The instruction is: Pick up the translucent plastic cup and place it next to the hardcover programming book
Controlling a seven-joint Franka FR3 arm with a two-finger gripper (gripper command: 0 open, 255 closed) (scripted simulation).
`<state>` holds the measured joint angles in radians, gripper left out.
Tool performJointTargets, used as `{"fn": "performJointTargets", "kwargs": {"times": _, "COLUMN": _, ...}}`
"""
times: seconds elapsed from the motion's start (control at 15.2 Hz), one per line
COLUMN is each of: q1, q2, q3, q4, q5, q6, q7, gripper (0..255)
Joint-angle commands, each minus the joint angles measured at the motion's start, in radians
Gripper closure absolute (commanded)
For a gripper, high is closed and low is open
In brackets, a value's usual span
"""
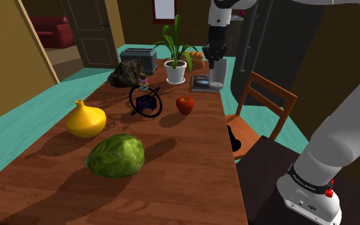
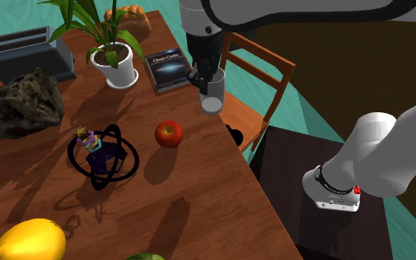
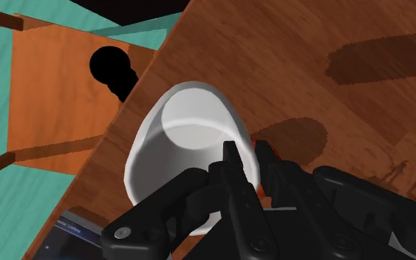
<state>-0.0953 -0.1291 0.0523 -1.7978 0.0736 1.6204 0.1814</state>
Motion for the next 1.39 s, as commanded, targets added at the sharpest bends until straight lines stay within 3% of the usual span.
{"fn": "performJointTargets", "kwargs": {"times": 0.0, "q1": -0.019, "q2": 0.044, "q3": -0.024, "q4": 0.052, "q5": -0.007, "q6": -0.011, "q7": -0.043, "gripper": 255}}
{"fn": "performJointTargets", "kwargs": {"times": 0.46, "q1": -0.084, "q2": 0.235, "q3": -0.090, "q4": 0.287, "q5": -0.013, "q6": -0.063, "q7": -0.170, "gripper": 255}}
{"fn": "performJointTargets", "kwargs": {"times": 0.86, "q1": -0.151, "q2": 0.450, "q3": -0.130, "q4": 0.586, "q5": 0.002, "q6": -0.153, "q7": -0.268, "gripper": 255}}
{"fn": "performJointTargets", "kwargs": {"times": 1.12, "q1": -0.211, "q2": 0.663, "q3": -0.145, "q4": 0.916, "q5": 0.022, "q6": -0.274, "q7": -0.321, "gripper": 255}}
{"fn": "performJointTargets", "kwargs": {"times": 1.19, "q1": -0.244, "q2": 0.811, "q3": -0.144, "q4": 1.168, "q5": 0.035, "q6": -0.378, "q7": -0.333, "gripper": 255}}
{"fn": "performJointTargets", "kwargs": {"times": 1.32, "q1": -0.236, "q2": 0.752, "q3": -0.144, "q4": 1.036, "q5": 0.028, "q6": -0.305, "q7": -0.338, "gripper": 255}}
